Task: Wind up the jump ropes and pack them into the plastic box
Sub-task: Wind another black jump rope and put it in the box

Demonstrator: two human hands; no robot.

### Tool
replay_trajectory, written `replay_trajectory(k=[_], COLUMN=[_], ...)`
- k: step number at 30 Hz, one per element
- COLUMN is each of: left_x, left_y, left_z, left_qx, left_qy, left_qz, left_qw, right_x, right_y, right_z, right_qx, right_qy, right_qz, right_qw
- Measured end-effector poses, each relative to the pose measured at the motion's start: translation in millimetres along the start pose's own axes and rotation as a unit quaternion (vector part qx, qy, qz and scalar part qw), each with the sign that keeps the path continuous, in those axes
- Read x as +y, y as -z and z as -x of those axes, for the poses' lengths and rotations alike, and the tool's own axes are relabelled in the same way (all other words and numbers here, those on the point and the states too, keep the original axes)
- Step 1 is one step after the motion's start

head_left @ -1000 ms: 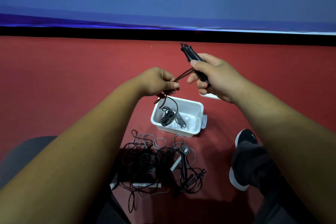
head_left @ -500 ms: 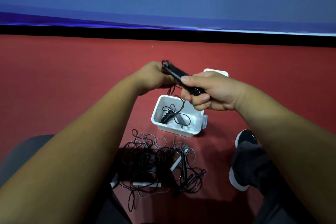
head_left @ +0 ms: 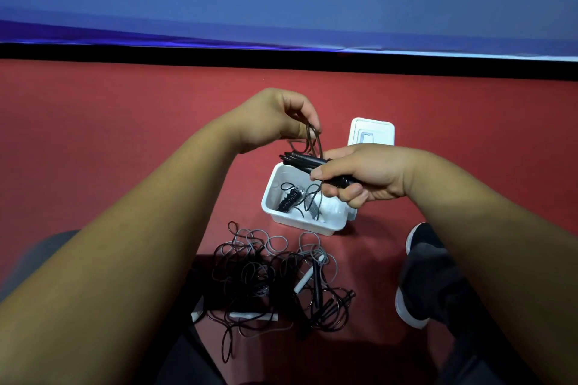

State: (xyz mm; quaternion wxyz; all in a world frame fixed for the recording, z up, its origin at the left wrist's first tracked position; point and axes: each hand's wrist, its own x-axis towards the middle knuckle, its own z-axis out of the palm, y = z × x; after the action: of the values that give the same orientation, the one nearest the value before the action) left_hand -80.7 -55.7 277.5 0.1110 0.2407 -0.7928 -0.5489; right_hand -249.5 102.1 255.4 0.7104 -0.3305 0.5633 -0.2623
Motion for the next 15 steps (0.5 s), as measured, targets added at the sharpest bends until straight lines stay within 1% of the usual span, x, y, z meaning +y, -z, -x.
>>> replay_trajectory(k=[4,7,9,11,13,15], left_x=[9,12,8,2,-2,-5], left_y=[3,2,-1,-7,-13,-18], left_z=[-3,-4,-5,-6,-8,-8], left_qx=[-0.005,-0.012,-0.018,-0.021,-0.007,0.003], left_qy=[-0.019,-0.041,-0.041,-0.017,-0.007,0.011], left_qz=[-0.105,-0.208,-0.266,-0.296,-0.333,-0.331], left_qw=[0.994,0.977,0.963,0.955,0.943,0.944], right_x=[0,1,2,1,1,-1], right_y=[5,9,11,12,11,9], right_z=[-5,-9,-12,-15,-18,-20], right_qx=[0.088,0.165,0.2,0.226,0.242,0.243], right_qy=[0.015,0.01,0.006,0.017,0.046,0.082], right_qz=[0.006,0.023,-0.003,-0.029,-0.08,-0.119], right_qw=[0.996,0.986,0.98,0.974,0.966,0.959])
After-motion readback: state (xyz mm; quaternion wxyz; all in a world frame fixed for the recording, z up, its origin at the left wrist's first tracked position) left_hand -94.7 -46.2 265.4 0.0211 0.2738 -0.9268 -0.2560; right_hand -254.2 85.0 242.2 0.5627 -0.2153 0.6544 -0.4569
